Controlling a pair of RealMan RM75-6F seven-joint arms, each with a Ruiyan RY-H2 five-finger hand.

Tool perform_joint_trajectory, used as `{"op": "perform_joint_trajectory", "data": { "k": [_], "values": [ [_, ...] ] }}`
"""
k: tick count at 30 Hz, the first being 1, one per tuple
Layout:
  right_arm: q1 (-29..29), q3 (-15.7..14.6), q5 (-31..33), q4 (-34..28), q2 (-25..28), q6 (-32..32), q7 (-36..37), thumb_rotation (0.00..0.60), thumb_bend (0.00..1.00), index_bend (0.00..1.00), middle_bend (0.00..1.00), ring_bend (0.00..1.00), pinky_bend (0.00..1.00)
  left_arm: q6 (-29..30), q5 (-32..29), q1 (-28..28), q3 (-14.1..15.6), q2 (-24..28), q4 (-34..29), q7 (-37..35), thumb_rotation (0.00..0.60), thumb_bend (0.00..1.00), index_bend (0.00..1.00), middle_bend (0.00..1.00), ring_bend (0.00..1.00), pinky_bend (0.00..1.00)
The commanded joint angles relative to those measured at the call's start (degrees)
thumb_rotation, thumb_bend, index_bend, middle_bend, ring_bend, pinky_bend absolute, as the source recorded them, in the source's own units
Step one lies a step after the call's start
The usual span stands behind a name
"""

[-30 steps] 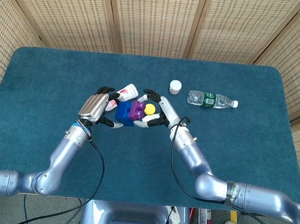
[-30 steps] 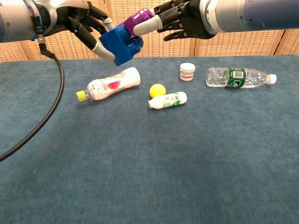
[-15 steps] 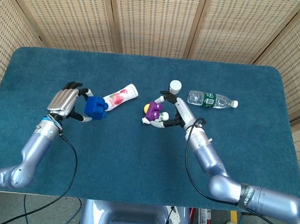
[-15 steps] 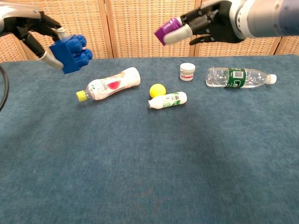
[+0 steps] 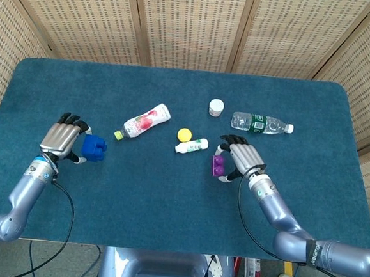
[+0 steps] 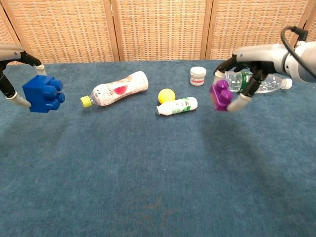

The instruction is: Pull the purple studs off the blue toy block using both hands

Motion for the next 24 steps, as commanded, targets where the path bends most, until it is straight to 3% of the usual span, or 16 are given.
{"op": "perform_joint_trajectory", "data": {
  "k": [1,3,9,14,20,24],
  "values": [
    [0.37,-3.75,-4.44,0.79,1.22,1.91,-7.00,0.600,0.00,0.06,0.00,0.00,0.00,-1.19,0.68,0.52,-0.64,0.79,-0.76,-2.21,0.600,0.00,0.00,0.00,0.00,0.00],
    [-0.22,-3.45,-5.35,-0.54,1.96,3.26,-7.12,0.600,0.00,0.00,0.00,0.00,0.00,-0.53,2.39,1.25,-1.15,1.52,-1.25,-3.78,0.600,0.00,0.00,0.00,0.00,0.00],
    [-2.85,-2.22,-8.25,-5.08,5.33,6.04,-3.85,0.600,0.00,0.00,0.00,0.00,0.00,1.75,6.56,4.01,-1.97,5.10,-4.40,-8.21,0.600,0.00,0.00,0.00,0.00,0.00],
    [-9.55,-4.23,-18.23,-8.62,11.01,11.70,2.70,0.600,0.00,0.00,0.00,0.00,0.00,11.66,15.54,11.58,-1.69,10.49,-8.78,-15.64,0.600,0.00,0.00,0.00,0.00,0.00],
    [-18.02,-8.41,-30.73,-3.81,13.30,21.84,7.22,0.600,0.00,0.00,0.00,0.00,0.00,20.47,21.69,20.37,0.99,13.12,-10.27,-22.49,0.600,0.00,0.00,0.00,0.00,0.00],
    [-23.84,-10.24,-35.21,0.53,12.52,29.70,9.39,0.600,0.00,0.00,0.00,0.00,0.00,25.89,24.86,25.77,3.17,12.73,-9.79,-25.31,0.600,0.00,0.00,0.00,0.00,0.00]
  ]
}}
